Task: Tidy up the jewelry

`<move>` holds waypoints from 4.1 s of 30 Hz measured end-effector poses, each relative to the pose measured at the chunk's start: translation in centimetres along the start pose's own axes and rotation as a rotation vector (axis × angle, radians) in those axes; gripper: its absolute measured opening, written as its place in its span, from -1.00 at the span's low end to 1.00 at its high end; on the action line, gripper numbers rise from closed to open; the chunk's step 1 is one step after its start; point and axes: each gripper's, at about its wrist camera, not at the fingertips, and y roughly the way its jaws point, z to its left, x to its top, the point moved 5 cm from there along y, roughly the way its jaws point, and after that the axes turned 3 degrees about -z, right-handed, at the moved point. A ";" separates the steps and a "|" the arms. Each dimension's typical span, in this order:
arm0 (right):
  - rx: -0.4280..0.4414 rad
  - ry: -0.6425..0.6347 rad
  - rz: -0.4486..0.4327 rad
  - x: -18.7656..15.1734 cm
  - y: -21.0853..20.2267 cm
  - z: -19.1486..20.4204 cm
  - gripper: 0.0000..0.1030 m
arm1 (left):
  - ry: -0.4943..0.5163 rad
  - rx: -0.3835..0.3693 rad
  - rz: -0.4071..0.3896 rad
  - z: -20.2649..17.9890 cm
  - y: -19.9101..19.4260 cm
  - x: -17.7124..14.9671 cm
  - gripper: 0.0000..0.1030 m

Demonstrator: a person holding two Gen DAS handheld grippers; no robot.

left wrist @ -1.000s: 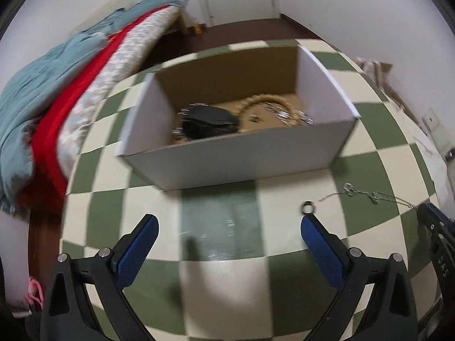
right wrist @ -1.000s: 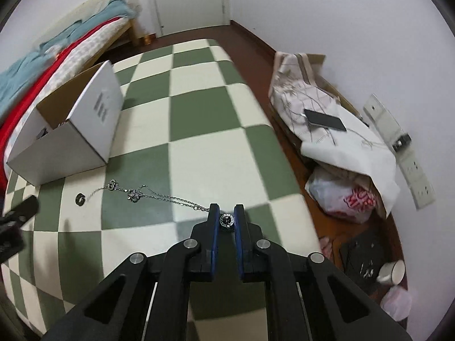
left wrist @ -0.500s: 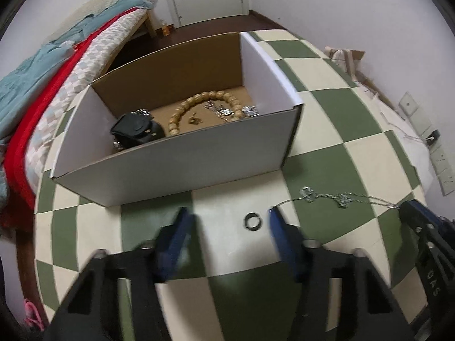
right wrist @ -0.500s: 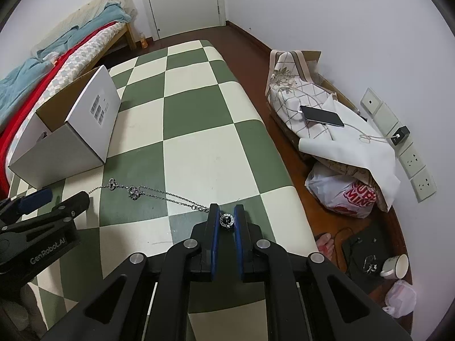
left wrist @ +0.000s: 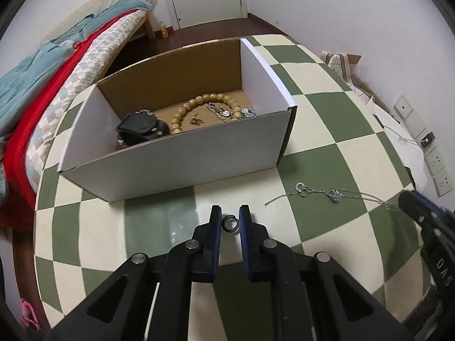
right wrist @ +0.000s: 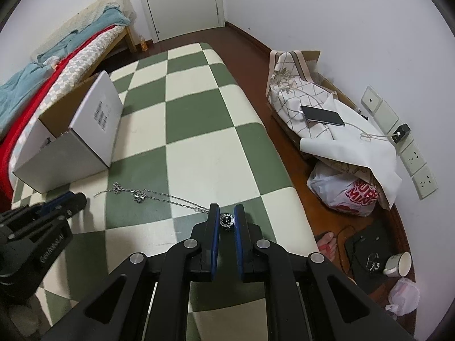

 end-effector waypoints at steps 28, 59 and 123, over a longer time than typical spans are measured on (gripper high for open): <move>0.223 -0.123 -0.256 12.1 -16.9 11.1 -0.80 | -0.197 -0.058 -0.110 12.2 -12.9 8.0 -0.81; 0.278 -0.162 0.080 17.2 -0.8 19.1 -0.80 | -0.204 -0.165 0.168 14.6 0.8 13.4 -0.77; 0.011 -0.205 -0.184 8.8 -29.2 11.8 1.00 | -0.244 0.100 -0.280 14.6 -30.3 3.3 0.99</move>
